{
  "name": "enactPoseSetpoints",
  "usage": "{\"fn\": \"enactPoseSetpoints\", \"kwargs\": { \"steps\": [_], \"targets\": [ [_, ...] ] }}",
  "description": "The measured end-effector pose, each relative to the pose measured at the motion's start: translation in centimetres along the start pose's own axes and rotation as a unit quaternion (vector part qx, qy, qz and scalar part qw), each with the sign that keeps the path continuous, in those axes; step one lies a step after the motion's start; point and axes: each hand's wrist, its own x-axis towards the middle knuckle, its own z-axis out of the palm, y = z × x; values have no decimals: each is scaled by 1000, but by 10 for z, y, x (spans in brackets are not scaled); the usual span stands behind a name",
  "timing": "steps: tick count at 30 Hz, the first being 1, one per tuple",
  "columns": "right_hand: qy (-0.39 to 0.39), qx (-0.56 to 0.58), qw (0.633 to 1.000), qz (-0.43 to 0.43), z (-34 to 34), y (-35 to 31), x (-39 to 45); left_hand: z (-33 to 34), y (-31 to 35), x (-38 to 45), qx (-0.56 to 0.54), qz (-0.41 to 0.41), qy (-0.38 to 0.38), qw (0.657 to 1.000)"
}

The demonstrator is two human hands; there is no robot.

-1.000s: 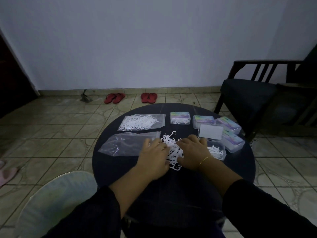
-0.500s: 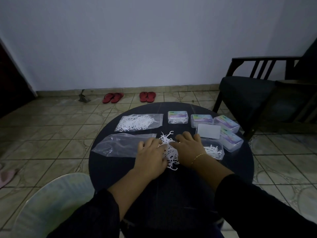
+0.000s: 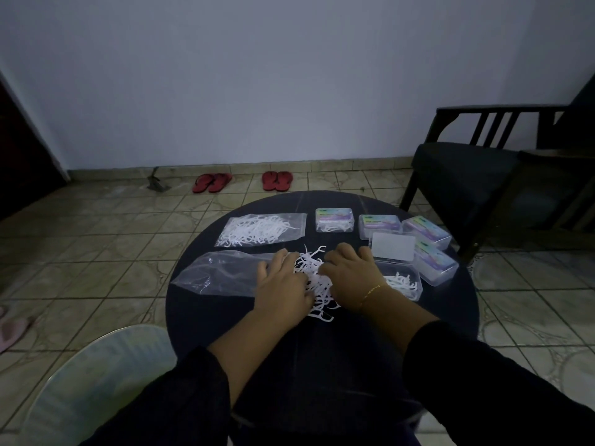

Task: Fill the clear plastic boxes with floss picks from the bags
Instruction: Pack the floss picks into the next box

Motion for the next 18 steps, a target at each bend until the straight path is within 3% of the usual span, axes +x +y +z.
{"fn": "enactPoseSetpoints", "kwargs": {
  "steps": [18],
  "targets": [
    [48,21,998,20,-24,27,-17,-3,7,0,-32,-13,9,999]
  ]
}}
